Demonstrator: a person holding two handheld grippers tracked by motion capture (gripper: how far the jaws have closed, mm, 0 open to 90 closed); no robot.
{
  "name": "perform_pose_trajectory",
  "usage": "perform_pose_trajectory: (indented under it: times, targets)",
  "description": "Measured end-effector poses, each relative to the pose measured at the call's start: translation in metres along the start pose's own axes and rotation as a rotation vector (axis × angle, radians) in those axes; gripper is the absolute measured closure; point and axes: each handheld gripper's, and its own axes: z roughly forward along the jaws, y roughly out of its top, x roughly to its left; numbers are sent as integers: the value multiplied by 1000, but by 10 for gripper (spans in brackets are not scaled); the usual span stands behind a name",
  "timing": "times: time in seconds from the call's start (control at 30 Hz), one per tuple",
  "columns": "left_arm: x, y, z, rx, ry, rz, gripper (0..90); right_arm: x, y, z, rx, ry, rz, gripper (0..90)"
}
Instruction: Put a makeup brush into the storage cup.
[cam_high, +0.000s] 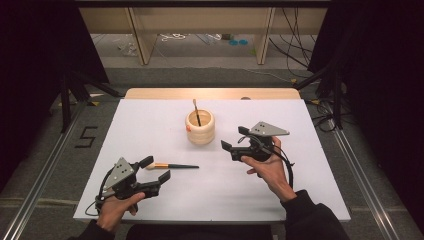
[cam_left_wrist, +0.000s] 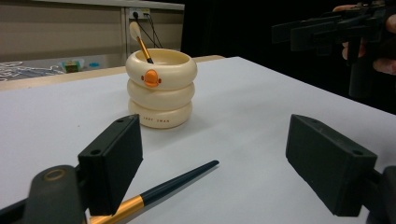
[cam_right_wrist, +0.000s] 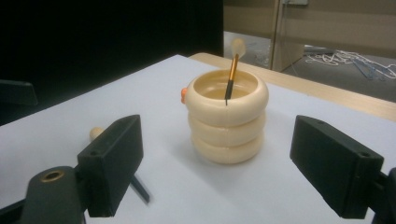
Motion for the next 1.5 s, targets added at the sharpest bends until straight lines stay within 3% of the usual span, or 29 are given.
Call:
perform_pose_trajectory:
  times: [0.63,1.0,1.5]
  targets:
    - [1,0,3,3,-1,5,183,8,-18,-17,6,18,3,158]
    - [1,1,3,2,3,-4,183,4,-30,-32,-10,-25,27,157]
    - [1,0,5,4,-6,-6,183,7,-39,-45,-23,-23,40,157]
